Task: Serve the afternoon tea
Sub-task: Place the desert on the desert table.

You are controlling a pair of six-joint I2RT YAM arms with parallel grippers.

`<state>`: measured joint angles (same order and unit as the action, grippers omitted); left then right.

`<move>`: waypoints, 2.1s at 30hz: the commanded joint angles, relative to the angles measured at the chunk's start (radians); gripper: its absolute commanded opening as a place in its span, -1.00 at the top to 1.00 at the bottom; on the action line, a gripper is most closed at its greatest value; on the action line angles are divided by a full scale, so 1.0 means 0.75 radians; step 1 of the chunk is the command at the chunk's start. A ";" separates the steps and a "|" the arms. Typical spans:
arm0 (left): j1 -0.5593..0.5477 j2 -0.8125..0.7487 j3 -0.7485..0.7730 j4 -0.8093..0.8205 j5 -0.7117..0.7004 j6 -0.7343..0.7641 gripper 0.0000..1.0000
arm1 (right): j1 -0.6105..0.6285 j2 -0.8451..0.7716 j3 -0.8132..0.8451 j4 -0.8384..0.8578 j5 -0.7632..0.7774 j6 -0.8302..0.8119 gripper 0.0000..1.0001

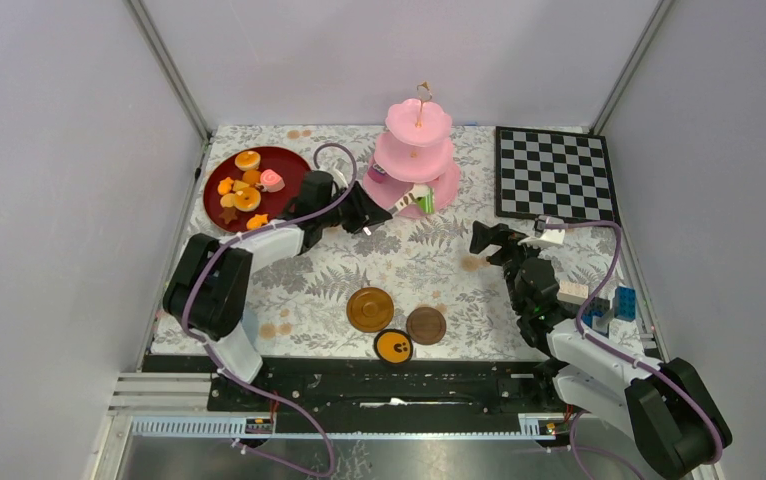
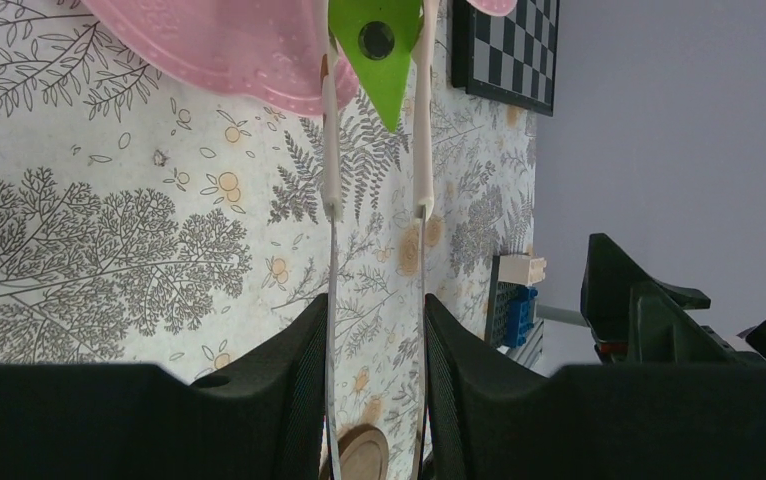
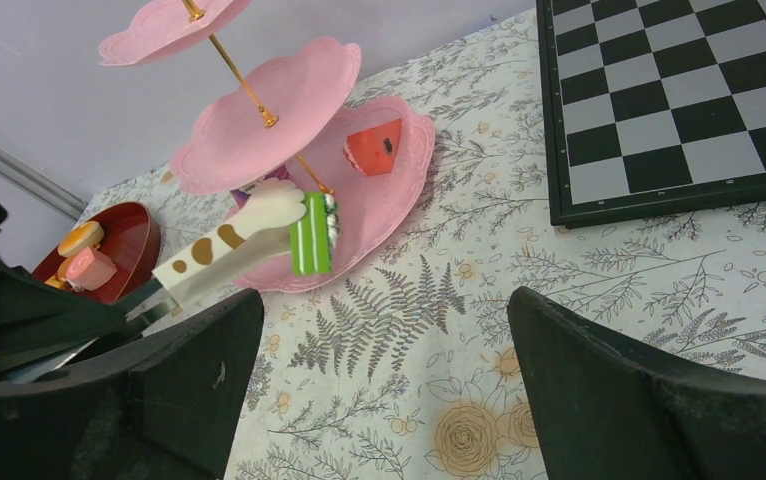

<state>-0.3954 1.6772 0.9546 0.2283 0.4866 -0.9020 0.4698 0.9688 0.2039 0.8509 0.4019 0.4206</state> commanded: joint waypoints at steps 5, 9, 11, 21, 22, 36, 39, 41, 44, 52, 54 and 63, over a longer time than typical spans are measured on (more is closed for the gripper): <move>0.000 0.108 0.054 0.293 0.021 -0.106 0.96 | -0.010 0.007 0.010 0.072 0.016 -0.002 -0.99; -0.006 0.159 0.037 0.433 -0.006 -0.159 0.95 | -0.011 0.008 0.009 0.072 0.016 -0.003 -0.99; -0.010 0.185 0.041 0.476 -0.027 -0.178 0.94 | -0.011 0.009 0.010 0.072 0.014 -0.002 -0.99; -0.059 0.297 0.137 0.485 -0.090 -0.139 0.85 | -0.011 0.010 0.010 0.072 0.016 -0.002 -0.99; -0.061 0.303 0.136 0.501 -0.099 -0.139 0.85 | -0.011 0.010 0.010 0.072 0.016 -0.001 -0.99; -0.074 0.334 0.158 0.424 -0.155 -0.060 0.54 | -0.011 0.018 0.012 0.072 0.010 0.003 -0.99; -0.074 0.331 0.175 0.373 -0.162 -0.029 0.46 | -0.011 0.016 0.013 0.072 0.012 0.003 -0.99; -0.074 0.323 0.179 0.345 -0.168 -0.007 0.41 | -0.011 0.014 0.011 0.072 0.012 0.003 -0.99; -0.075 0.309 0.176 0.312 -0.179 0.018 0.32 | -0.011 0.014 0.010 0.072 0.012 0.003 -0.99; -0.073 0.258 0.139 0.299 -0.192 0.052 0.11 | -0.012 0.012 0.010 0.072 0.012 0.003 -0.99; -0.074 0.247 0.132 0.296 -0.192 0.061 0.08 | -0.013 0.011 0.010 0.072 0.012 0.002 -0.99; -0.074 0.174 0.083 0.264 -0.193 0.100 0.05 | -0.013 0.013 0.009 0.072 0.011 0.002 -0.99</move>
<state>-0.4500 1.8847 1.0367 0.3962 0.3557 -0.8581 0.4698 0.9821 0.2039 0.8509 0.4015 0.4232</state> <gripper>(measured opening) 0.476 0.993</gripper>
